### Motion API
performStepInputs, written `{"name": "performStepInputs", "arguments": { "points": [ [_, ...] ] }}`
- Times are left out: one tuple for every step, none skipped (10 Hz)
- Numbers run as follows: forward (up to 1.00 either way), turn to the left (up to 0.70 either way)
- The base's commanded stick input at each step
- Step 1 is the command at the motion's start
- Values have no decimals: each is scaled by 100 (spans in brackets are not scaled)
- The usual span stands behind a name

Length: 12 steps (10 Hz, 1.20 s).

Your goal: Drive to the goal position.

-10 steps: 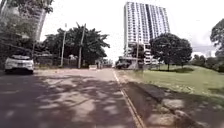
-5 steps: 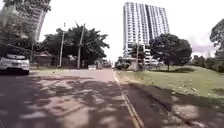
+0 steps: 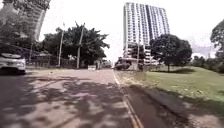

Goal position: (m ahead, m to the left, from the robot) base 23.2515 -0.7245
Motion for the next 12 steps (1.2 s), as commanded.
{"name": "performStepInputs", "arguments": {
  "points": [
    [70,0],
    [70,0],
    [70,0],
    [70,0],
    [70,0],
    [70,0],
    [70,0],
    [70,0],
    [70,0],
    [70,0],
    [70,0],
    [70,0]
  ]
}}
